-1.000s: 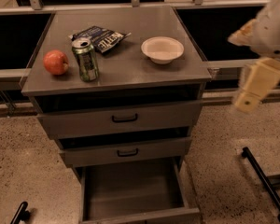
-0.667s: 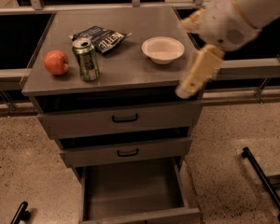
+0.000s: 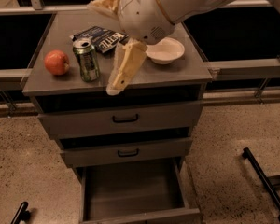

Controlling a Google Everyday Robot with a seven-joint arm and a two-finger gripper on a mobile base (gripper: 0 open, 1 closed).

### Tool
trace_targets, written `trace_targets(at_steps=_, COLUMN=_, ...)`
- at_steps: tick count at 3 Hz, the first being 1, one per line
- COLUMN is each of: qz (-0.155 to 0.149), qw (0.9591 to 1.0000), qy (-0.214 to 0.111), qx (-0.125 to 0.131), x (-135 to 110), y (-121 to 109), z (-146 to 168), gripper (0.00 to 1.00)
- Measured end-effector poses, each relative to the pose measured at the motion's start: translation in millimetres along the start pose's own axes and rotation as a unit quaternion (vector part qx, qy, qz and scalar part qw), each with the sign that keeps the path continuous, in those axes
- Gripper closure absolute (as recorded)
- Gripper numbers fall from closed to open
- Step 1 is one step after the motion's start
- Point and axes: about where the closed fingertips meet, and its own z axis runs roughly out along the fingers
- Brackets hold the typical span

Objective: Place green can into bottom drawer

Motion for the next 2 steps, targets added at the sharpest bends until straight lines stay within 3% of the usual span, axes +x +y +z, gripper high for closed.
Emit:
trace_targets(at_steps=1, qz=-0.011, qw=0.9999, qy=0.001, qx=0.001, x=1, y=0, z=0, gripper=0.0)
trace_targets(at_steps=2, qz=-0.021, qw=0.9992, qy=-0.035, qx=-0.009, x=-7, y=-14, z=26, gripper=0.0)
